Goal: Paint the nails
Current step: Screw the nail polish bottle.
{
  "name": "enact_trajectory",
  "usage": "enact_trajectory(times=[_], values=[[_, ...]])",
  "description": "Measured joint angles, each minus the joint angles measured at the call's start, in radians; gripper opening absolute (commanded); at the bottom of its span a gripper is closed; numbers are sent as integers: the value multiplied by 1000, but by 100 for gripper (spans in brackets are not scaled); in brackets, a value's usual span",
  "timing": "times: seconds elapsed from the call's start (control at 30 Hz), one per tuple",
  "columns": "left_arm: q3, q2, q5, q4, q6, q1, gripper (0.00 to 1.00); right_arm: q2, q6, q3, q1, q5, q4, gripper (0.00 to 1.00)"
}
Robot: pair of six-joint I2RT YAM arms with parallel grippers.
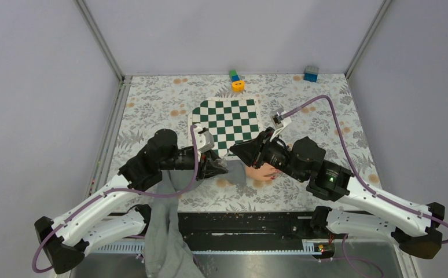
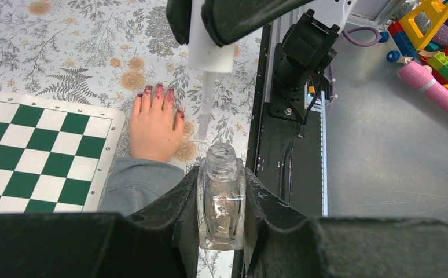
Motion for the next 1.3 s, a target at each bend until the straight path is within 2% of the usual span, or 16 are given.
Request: enact_trajectory(times=[0.47,1.3], values=[[0,-12,1,0,8,-5,0,25,0,22,0,-48,-58,9],[0,-14,8,2,11,-12,0,38,9,22,0,-80,-61,9]])
